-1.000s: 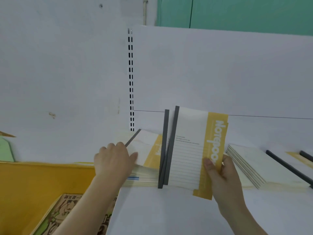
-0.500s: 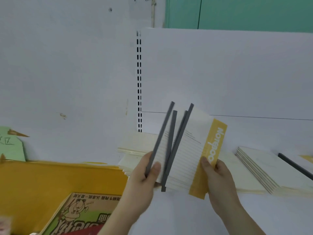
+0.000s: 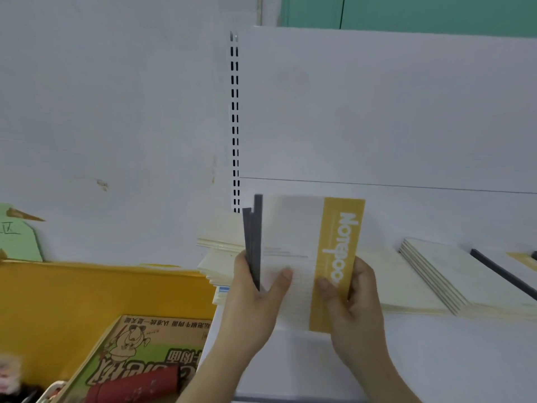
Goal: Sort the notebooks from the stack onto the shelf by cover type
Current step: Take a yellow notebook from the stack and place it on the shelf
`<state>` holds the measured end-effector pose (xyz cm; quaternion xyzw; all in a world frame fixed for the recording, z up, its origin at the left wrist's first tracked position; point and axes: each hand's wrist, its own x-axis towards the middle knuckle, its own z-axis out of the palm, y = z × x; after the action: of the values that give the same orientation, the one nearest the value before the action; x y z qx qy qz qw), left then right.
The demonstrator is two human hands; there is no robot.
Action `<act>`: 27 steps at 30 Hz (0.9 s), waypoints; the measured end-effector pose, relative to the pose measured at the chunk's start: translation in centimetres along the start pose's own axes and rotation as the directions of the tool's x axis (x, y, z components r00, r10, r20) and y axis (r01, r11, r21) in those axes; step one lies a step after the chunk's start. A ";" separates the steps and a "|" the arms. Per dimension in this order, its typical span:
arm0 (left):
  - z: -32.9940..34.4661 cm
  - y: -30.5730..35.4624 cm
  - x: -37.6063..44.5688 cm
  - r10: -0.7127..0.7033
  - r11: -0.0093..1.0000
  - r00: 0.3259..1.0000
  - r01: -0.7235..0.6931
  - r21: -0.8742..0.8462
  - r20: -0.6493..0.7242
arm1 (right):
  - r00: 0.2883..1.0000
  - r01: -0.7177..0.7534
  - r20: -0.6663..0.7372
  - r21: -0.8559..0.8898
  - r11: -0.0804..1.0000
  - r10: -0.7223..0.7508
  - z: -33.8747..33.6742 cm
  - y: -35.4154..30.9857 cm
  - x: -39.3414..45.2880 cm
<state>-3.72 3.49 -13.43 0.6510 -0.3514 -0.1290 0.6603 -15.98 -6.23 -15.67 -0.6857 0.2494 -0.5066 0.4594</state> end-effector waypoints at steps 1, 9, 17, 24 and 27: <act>0.1 -0.2 -0.3 -0.011 1.000 1.000 0.011 -0.024 -0.006 | 1.000 -0.008 0.029 -0.010 1.000 0.008 0.0 0.2 -0.4; 0.2 -1.0 -0.8 -0.008 1.000 1.000 0.008 0.014 0.019 | 0.987 -0.087 0.136 -0.026 0.996 0.090 -0.4 -0.2 -0.5; -0.5 -2.6 -1.0 -0.035 0.991 0.992 0.019 0.135 0.119 | 0.930 -0.020 0.353 -0.221 0.975 0.099 -2.1 0.2 -0.7; 2.5 -1.6 -0.6 0.023 0.994 0.996 -0.032 0.104 0.086 | 0.959 0.000 0.266 -0.342 0.940 0.097 -5.9 -0.1 -0.7; 5.2 -0.3 -0.7 0.062 0.997 0.994 -0.066 0.041 0.095 | 0.974 -0.046 0.188 -0.371 0.927 0.124 -8.7 -0.2 -1.5</act>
<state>-7.42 -0.09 -14.41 0.6473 -0.4052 -0.1304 0.6323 -24.53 -8.22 -15.62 -0.7967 0.3191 -0.3564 0.3694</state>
